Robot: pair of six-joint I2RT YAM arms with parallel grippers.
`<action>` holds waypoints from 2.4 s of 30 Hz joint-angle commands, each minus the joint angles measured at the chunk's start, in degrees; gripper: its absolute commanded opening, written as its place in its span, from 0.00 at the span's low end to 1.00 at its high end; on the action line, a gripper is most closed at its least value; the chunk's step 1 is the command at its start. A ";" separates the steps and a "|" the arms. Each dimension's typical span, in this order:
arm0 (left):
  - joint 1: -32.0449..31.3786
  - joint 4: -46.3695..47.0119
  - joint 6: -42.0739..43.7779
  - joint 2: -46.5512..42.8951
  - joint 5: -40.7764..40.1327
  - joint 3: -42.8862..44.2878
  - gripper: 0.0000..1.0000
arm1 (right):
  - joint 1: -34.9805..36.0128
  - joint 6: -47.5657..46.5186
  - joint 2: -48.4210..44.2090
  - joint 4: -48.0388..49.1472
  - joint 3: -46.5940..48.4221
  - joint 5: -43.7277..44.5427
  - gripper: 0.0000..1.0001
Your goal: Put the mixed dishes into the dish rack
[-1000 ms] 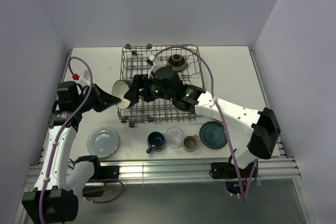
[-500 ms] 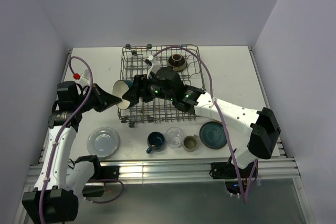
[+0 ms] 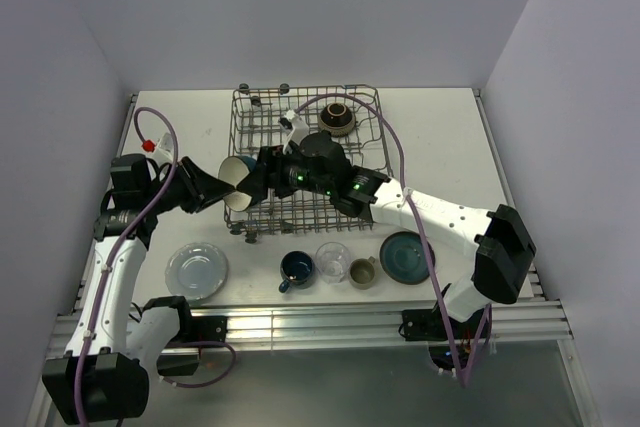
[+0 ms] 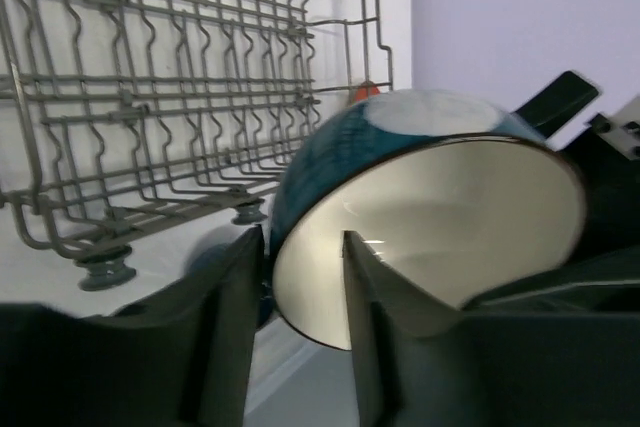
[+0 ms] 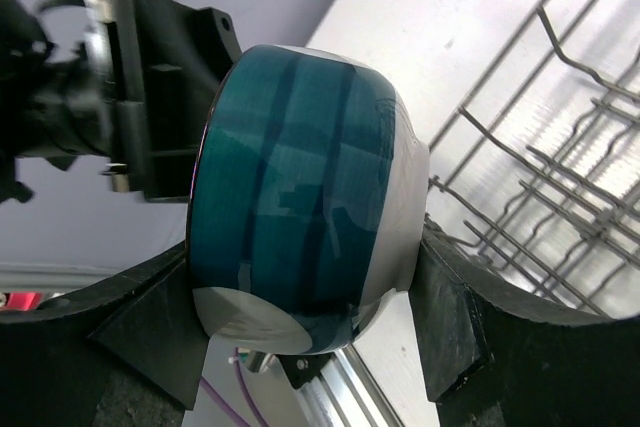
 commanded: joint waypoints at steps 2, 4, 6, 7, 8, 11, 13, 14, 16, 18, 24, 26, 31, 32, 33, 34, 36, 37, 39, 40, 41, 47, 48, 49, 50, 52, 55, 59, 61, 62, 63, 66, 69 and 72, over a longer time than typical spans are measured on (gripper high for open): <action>0.47 3.50 -0.50 -0.55 3.28 1.35 0.49 | -0.27 -0.51 -2.66 1.96 -0.11 1.84 0.00; 0.64 3.06 -0.14 -0.29 2.93 1.44 0.54 | -0.54 -0.25 -2.93 2.04 -0.55 1.84 0.00; 0.65 2.88 0.21 -0.29 2.93 1.26 0.58 | -0.80 -0.07 -2.93 2.22 -0.64 1.76 0.00; 0.91 2.88 0.21 -0.29 2.93 1.00 0.60 | -0.80 -0.07 -2.93 2.13 -0.73 1.84 0.00; 1.00 2.88 0.21 -0.20 2.93 0.91 0.60 | -0.89 -0.07 -3.01 2.22 -0.82 1.76 0.00; 1.09 2.97 0.47 0.06 2.84 0.65 0.61 | -0.98 0.02 -3.19 2.22 -0.99 2.19 0.00; 1.26 2.53 0.74 0.24 2.58 0.65 0.62 | -1.06 -0.16 -3.10 1.61 -0.73 2.37 0.00; 1.35 2.27 1.00 0.24 1.97 0.56 0.62 | -1.15 -0.33 -3.10 1.17 -0.47 2.89 0.00; 1.61 1.21 1.79 0.33 1.00 0.73 0.63 | -1.24 -0.77 -2.67 0.21 0.41 3.34 0.00; 1.79 0.33 2.58 0.06 -1.02 0.91 0.64 | -1.59 -1.13 -2.23 -0.41 1.02 3.86 0.00; 3.46 -3.09 5.13 -0.73 -7.69 2.40 0.65 | -3.87 -2.88 0.14 -2.17 4.01 3.95 0.00; 3.98 -4.15 5.39 -1.17 -9.20 3.28 0.66 | -4.75 -4.11 1.54 -4.36 5.77 4.48 0.00; 4.25 -5.21 5.75 -2.75 -10.61 4.78 0.65 | -9.23 -8.50 5.94 -8.32 12.53 5.79 0.00; 4.25 -4.86 5.49 -3.10 -10.26 4.78 0.65 | -9.93 -9.12 7.69 -8.76 13.59 5.97 0.00; 4.25 -4.60 5.22 -3.36 -10.00 4.60 0.65 | -10.64 -10.52 8.58 -9.11 15.77 6.41 0.00; 4.25 -4.51 5.22 -3.54 -9.82 4.43 0.65 | -11.69 -11.23 9.63 -10.07 17.01 7.63 0.00; 4.25 -3.89 4.96 -3.89 -9.64 3.90 0.65 | -12.49 -13.94 12.62 -10.87 20.78 9.31 0.00; 4.34 -3.63 4.96 -3.98 -9.47 3.29 0.65 | -13.10 -14.83 13.85 -11.66 22.11 9.92 0.00; 4.34 -2.75 4.87 -4.07 -9.12 2.76 0.64 | -13.46 -17.98 17.19 -12.28 26.31 12.46 0.00; 4.34 -2.57 4.78 -4.07 -9.03 2.06 0.64 | -13.46 -19.13 18.50 -13.32 28.08 13.70 0.00; 4.25 -2.31 4.87 -3.89 -9.03 1.79 0.64 | -13.54 -20.54 21.21 -13.94 29.75 16.14 0.00; 4.25 0.94 4.87 -2.49 -7.80 -0.84 0.64 | -13.55 -32.91 32.73 -18.08 46.08 26.25 0.00; 4.25 1.29 4.78 -2.31 -7.62 -1.63 0.64 | -13.63 -34.42 34.15 -19.30 48.03 27.41 0.00; 4.34 2.34 4.78 -2.14 -7.53 -2.16 0.64 | -13.63 -35.65 37.29 -20.01 50.14 28.64 0.00; 4.34 2.96 4.43 -1.96 -6.92 -2.60 0.64 | -13.55 -37.93 38.63 -20.45 53.20 30.04 0.00; 4.25 4.10 4.17 -1.70 -6.48 -4.01 0.64 | -13.55 -41.28 41.88 -20.89 55.77 33.91 0.00; 4.25 6.39 2.85 -1.52 -4.99 -5.50 0.63 | -13.55 -45.68 45.04 -19.66 58.59 37.25 0.00; 4.25 8.94 0.92 -1.78 -3.75 -6.65 0.63 | -12.76 -55.23 48.48 -15.90 59.39 43.05 0.00; 4.34 9.29 0.74 -2.05 -3.49 -6.65 0.63 | -12.14 -59.29 51.19 -12.82 59.65 46.82 0.00; 4.34 9.47 0.74 -2.13 -3.32 -6.65 0.63 | -11.97 -62.96 52.43 -12.11 61.22 47.97 0.00; 4.25 9.30 0.74 -2.22 -3.14 -6.56 0.63 | -11.70 -64.65 53.49 -11.06 62.02 48.68 0.00; 4.25 9.73 0.30 -2.92 -2.70 -6.74 0.63 | -11.17 -70.46 56.48 -6.50 62.47 50.36 0.00; 4.25 10.17 -0.05 -3.37 -2.09 -7.09 0.63 | -10.56 -75.03 58.76 -3.23 63.86 51.94 0.00; 4.25 9.91 0.30 -3.45 -1.65 -7.35 0.63 | -9.86 -80.30 62.89 -0.60 66.41 54.04 0.00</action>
